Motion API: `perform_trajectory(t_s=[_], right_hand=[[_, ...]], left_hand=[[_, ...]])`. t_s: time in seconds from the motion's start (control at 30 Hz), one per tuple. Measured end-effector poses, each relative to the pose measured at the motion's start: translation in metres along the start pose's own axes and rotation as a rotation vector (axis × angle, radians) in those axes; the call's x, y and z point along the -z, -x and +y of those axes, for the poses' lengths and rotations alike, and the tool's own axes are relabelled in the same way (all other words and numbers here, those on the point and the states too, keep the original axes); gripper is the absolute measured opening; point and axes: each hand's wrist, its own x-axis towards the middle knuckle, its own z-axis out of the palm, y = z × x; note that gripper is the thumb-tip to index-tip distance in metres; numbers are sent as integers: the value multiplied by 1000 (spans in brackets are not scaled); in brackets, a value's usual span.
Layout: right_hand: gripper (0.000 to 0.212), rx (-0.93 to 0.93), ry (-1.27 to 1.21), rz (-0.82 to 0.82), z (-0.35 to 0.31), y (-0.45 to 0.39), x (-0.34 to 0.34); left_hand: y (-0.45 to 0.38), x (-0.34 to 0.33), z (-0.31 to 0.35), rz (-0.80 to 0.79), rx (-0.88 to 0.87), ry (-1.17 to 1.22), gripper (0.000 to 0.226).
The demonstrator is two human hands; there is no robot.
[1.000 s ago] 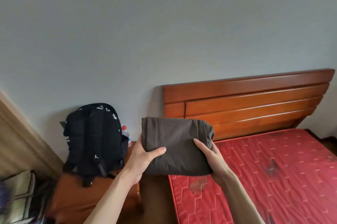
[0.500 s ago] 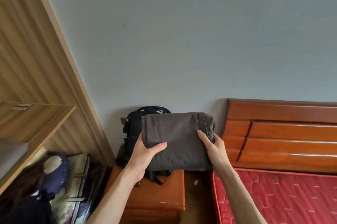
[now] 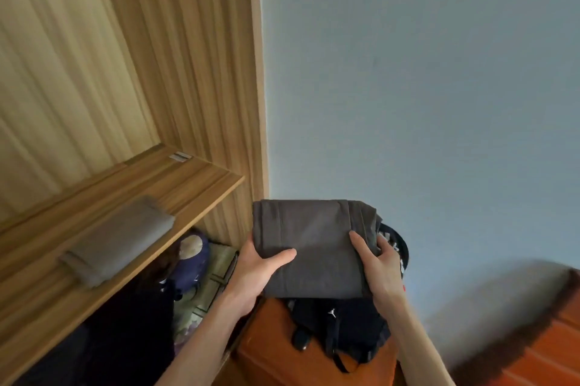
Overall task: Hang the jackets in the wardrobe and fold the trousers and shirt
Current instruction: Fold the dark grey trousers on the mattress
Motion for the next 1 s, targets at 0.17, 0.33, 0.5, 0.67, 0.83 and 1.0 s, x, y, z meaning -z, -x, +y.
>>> perform_trajectory(t_s=[0.17, 0.33, 0.5, 0.67, 0.83, 1.0], right_hand=[[39, -17, 4, -155, -3, -40, -52], [33, -27, 23, -337, -4, -78, -113], [24, -46, -7, -519, 1, -89, -178], [32, -72, -12, -681, 8, -85, -247], [34, -72, 32, -796, 15, -84, -312], [28, -26, 85, -830, 18, -91, -377]], left_hand=[[-11, 30, 14, 160, -6, 65, 60], [-21, 64, 24, 374, -19, 151, 65], [-9, 105, 27, 563, -17, 184, 78], [4, 143, 30, 779, -44, 258, 59], [1, 187, 24, 936, -50, 320, 51], [-19, 232, 16, 1057, -89, 316, 49]])
